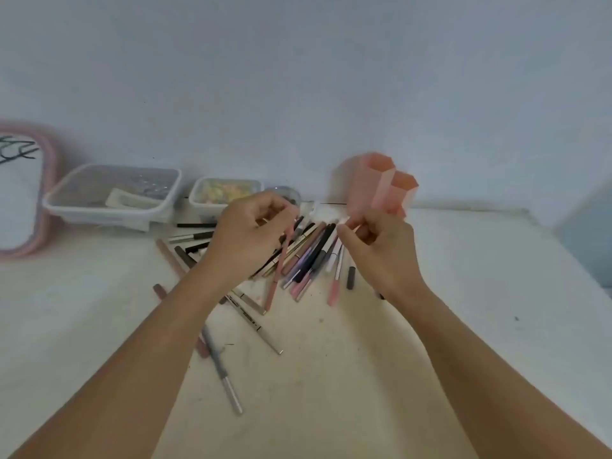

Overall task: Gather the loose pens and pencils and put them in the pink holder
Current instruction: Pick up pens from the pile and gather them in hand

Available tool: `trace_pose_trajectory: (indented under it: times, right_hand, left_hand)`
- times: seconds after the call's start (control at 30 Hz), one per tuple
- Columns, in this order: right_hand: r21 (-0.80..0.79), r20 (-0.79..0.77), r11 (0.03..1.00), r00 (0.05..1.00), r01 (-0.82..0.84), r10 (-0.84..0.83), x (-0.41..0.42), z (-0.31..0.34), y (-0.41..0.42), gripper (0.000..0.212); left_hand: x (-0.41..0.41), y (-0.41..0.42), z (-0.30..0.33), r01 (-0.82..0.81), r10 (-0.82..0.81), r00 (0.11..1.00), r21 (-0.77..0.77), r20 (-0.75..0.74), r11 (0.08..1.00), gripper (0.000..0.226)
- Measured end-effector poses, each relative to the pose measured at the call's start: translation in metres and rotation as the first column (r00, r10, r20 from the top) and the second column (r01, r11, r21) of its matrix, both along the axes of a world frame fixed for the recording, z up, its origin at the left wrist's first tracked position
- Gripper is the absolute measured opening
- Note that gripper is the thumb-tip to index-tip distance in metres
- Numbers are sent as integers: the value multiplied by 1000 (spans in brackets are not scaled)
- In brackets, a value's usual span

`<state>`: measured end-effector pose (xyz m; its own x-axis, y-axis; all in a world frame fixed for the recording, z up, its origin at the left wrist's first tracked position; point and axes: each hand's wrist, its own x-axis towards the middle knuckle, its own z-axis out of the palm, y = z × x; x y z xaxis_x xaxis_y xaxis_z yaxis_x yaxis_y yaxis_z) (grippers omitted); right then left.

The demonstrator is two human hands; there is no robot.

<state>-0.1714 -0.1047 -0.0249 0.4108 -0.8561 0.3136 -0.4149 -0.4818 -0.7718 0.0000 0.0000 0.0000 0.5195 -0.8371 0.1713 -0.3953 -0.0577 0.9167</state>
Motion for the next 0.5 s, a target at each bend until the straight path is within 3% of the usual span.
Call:
trace_pose_trajectory:
  times: [0.17,0.33,0.5]
  right_hand:
    - [-27,-34,986,985,167,-167,-31,-21,3,5]
    - [89,-147,958,955,273,-258,-73,-42,27,26]
    - [-88,-325,951,894,296,-309,-67,-53,47,34]
  left_hand:
    - [-12,18,-23,-17,12,999,-128,-39,992,12]
    - [-29,54,-31,-88,90,996,-177,5,980,14]
    - [-51,79,-34,-117,124,992,-206,24,972,13]
